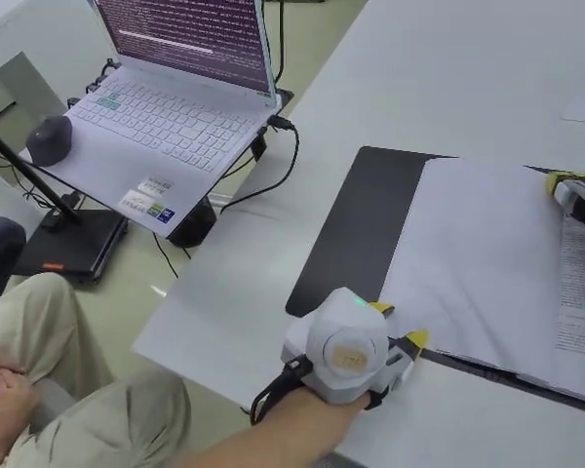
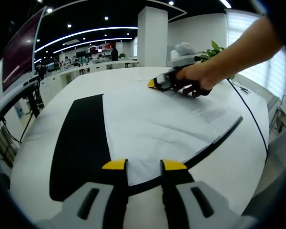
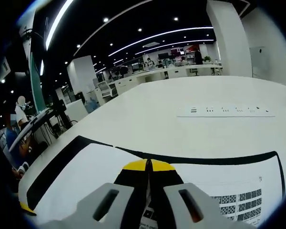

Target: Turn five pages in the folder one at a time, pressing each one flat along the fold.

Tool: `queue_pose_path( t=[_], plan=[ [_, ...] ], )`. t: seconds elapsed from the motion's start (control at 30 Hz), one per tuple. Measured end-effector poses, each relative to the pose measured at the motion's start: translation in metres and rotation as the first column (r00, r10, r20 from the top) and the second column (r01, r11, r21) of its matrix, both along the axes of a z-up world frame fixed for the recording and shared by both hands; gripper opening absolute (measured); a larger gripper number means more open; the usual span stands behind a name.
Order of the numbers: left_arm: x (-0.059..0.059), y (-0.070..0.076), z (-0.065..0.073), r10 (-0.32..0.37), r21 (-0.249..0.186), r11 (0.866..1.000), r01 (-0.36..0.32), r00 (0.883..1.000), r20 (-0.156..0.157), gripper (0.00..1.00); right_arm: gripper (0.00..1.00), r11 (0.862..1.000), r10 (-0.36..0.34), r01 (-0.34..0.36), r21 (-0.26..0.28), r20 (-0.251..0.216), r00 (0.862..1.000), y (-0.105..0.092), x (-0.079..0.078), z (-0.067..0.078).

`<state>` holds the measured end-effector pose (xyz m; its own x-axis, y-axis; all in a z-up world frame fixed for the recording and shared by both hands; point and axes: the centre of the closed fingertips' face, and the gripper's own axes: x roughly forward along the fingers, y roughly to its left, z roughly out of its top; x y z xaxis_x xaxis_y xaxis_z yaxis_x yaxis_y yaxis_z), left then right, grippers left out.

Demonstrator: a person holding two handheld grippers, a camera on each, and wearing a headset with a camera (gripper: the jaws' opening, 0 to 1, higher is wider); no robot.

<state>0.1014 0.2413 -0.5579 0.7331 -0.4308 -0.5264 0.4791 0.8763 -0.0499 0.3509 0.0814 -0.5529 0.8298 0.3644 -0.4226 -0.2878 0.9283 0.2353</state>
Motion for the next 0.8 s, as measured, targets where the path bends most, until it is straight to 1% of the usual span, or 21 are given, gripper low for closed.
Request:
queue_pose_path(
  t=[0.07,0.17,0.27,0.5,0.57,0.7,0.8],
  plan=[
    [0.0,0.0,0.0,0.0,-0.001,1.0,0.0,1.0,0.001,0.26,0.0,1.0,-0.005,0.005,0.002,0.0,1.0,0.0,0.002,0.0],
    [0.0,0.0,0.0,0.001,-0.001,1.0,-0.001,1.0,0.002,0.26,0.0,1.0,-0.009,0.009,0.004,-0.001,1.0,0.0,-0.002,0.002],
    [0.0,0.0,0.0,0.0,-0.001,1.0,0.0,1.0,0.001,0.26,0.0,0.999,-0.024,0.025,0.025,-0.014,1.0,-0.002,-0.002,0.001],
    [0.0,0.0,-0.001,-0.003,0.003,1.0,0.002,1.0,0.001,0.26,0.0,0.999,-0.017,0.018,0.035,-0.018,1.0,-0.001,-0.013,-0.001],
    [0.0,0.0,-0.001,-0.003,0.004,1.0,0.003,1.0,0.001,0.26,0.0,0.999,-0.014,0.015,0.041,-0.018,1.0,0.0,-0.018,-0.001],
    [0.001,0.001,-0.001,-0.006,0.007,1.0,0.006,1.0,0.003,0.26,0.0,0.999,0.001,-0.001,0.034,-0.016,1.0,0.003,-0.029,0.002],
    [0.001,0.0,-0.001,-0.006,0.007,1.0,0.006,1.0,0.004,0.26,0.0,0.999,-0.001,0.002,0.044,-0.021,1.0,0.003,-0.034,0.002]
  ],
)
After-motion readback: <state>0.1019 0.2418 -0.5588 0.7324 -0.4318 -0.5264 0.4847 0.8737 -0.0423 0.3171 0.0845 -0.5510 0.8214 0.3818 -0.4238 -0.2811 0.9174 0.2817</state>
